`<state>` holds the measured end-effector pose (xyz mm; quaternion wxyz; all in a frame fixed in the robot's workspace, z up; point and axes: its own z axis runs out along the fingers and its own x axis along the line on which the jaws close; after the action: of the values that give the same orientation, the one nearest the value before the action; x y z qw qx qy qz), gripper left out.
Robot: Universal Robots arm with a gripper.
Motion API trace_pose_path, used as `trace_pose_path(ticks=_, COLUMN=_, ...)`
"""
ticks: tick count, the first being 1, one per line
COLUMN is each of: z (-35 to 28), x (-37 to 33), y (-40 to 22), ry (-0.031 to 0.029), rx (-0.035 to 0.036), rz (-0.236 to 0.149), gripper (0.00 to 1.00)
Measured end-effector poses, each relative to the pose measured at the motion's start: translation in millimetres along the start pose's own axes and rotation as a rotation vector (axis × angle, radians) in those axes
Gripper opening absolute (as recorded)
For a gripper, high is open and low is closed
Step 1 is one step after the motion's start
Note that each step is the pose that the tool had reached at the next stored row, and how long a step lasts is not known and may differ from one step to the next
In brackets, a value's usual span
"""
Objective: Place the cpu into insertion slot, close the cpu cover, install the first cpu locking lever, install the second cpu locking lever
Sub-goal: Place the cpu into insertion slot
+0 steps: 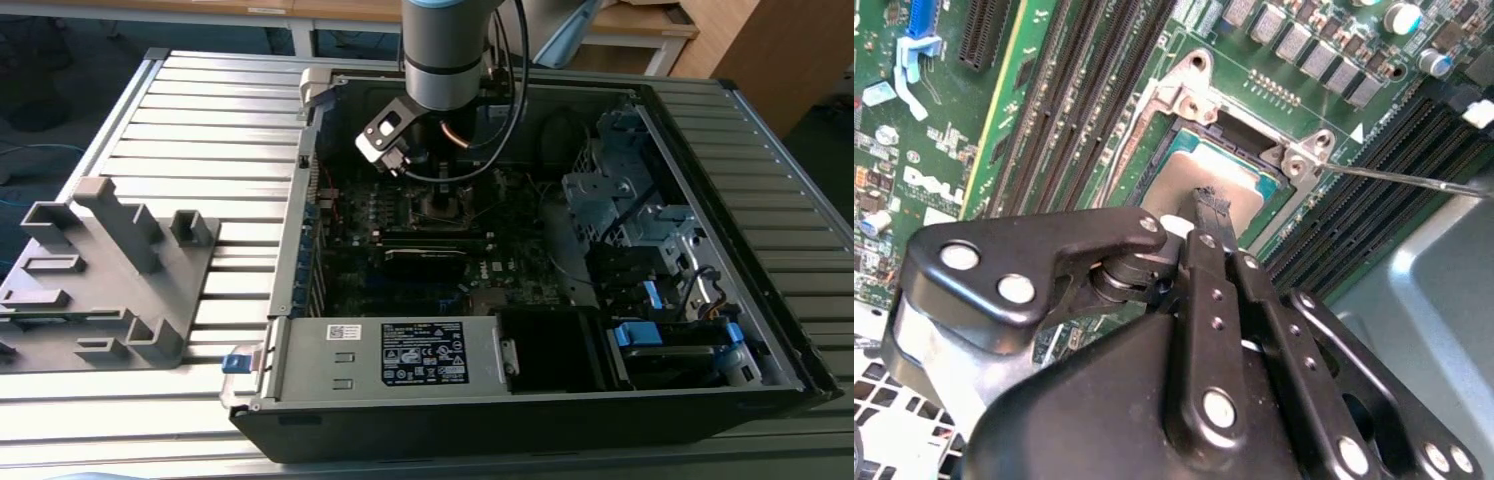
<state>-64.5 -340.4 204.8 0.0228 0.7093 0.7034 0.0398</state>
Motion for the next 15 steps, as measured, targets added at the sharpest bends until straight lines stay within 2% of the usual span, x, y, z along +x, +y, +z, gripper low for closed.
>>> trace_pose_path(ticks=2, z=0.1, x=0.0, y=0.1, ry=-0.0004, rx=0.0006, rz=0.000, gripper=0.11)
trace_pose_path(ticks=5, z=0.5, x=0.0, y=1.9, ry=-0.0034, rx=0.0215, rz=0.000, gripper=0.11)
trace_pose_path(ticks=10, z=0.7, x=0.6, y=2.3, ry=-0.0049, rx=0.0256, rz=0.000, gripper=0.11)
trace_pose_path(ticks=13, z=1.6, x=2.5, y=4.2, ry=-0.0138, rx=0.0260, rz=0.000, gripper=0.11)
trace_pose_path(ticks=14, z=3.9, x=3.0, y=4.9, ry=-0.0288, rx=0.0261, rz=-0.002, gripper=0.11)
trace_pose_path(ticks=15, z=6.3, x=2.9, y=4.6, ry=-0.0297, rx=0.0265, rz=-0.002, gripper=0.11)
